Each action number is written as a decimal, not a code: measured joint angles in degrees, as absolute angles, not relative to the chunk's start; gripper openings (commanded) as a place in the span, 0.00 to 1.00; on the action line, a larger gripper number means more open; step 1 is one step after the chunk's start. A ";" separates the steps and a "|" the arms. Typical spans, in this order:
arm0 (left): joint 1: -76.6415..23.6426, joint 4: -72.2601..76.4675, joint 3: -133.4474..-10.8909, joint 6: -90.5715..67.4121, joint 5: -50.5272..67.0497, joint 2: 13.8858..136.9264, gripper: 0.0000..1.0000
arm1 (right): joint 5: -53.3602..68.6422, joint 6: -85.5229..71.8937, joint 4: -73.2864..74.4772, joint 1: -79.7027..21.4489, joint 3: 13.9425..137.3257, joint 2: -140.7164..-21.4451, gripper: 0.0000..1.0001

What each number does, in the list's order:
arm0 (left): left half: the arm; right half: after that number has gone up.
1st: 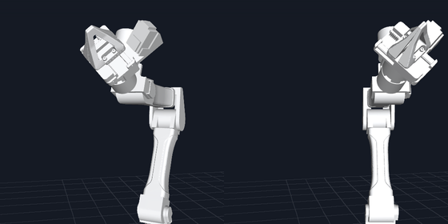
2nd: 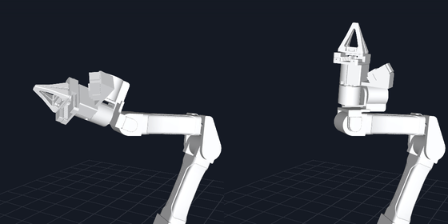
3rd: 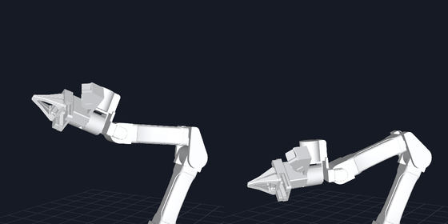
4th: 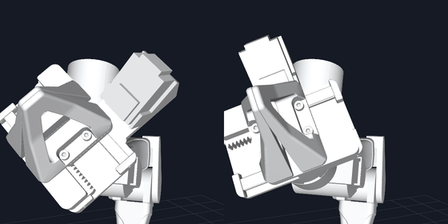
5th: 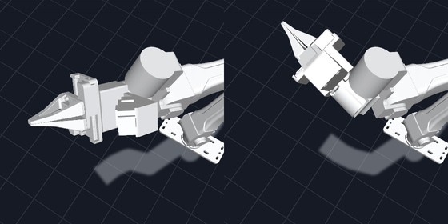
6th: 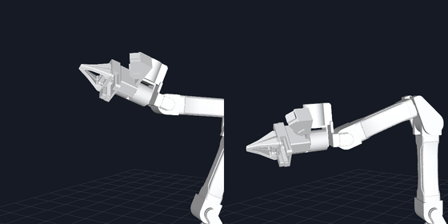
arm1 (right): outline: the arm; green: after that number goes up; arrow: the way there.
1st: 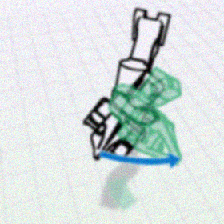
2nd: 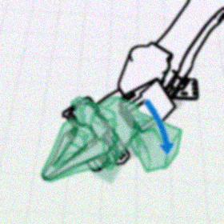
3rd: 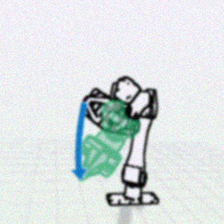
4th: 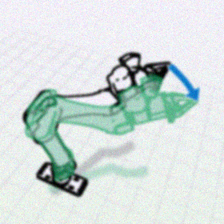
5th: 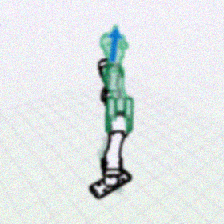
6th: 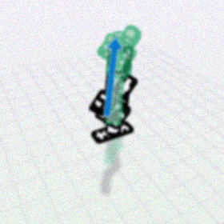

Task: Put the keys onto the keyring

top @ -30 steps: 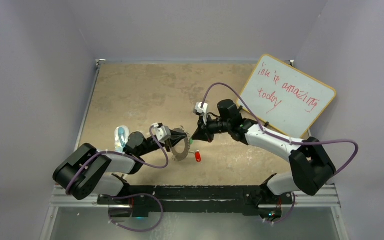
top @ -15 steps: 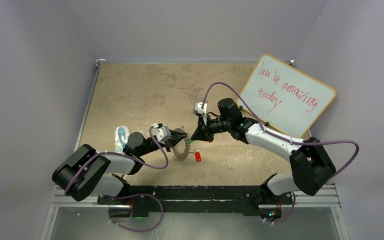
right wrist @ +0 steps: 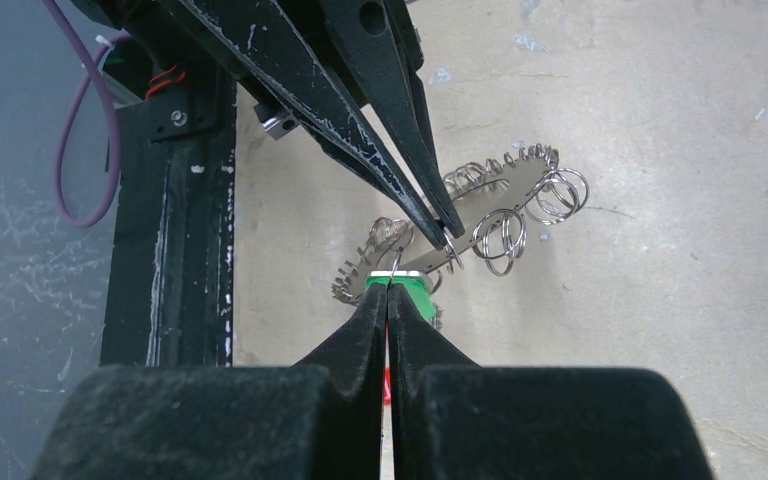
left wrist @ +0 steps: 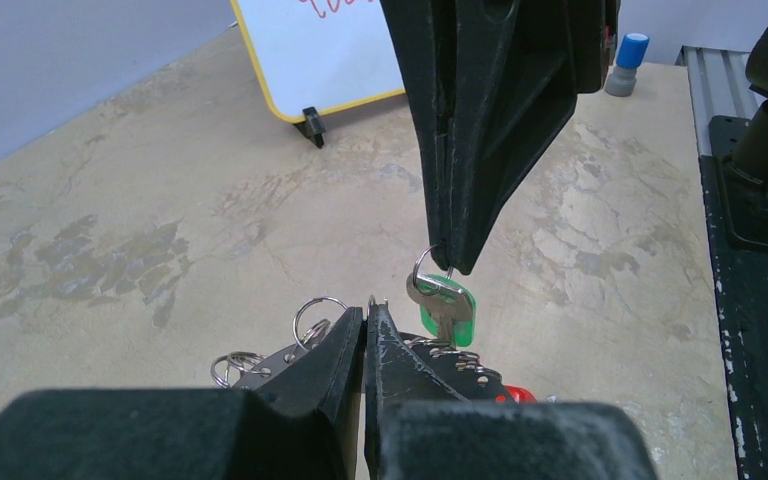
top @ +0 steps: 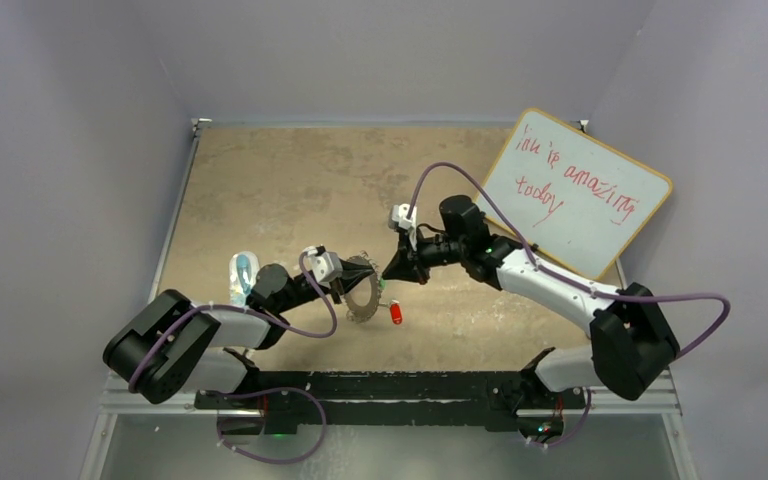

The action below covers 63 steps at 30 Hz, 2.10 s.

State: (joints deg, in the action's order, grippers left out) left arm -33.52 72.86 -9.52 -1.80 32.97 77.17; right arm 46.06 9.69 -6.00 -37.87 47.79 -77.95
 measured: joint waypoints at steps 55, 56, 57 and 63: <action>-34.24 72.25 -8.56 -0.80 33.36 74.17 0.00 | 37.45 8.38 -21.52 -37.87 39.18 -68.29 0.44; -34.28 72.38 -8.51 -0.80 33.50 74.17 0.00 | 38.57 9.30 -22.31 -37.85 38.63 -68.45 0.43; -34.30 72.55 -8.49 -0.80 33.87 74.17 0.00 | 39.66 10.17 -23.24 -37.85 38.17 -68.73 0.42; -34.72 74.17 -8.21 -0.80 35.16 74.17 0.00 | 44.99 14.31 -26.06 -37.87 38.35 -73.56 0.26</action>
State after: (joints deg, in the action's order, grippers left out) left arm -34.72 74.17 -8.21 -0.80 35.16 74.17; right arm 44.99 14.31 -26.06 -37.87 38.35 -73.56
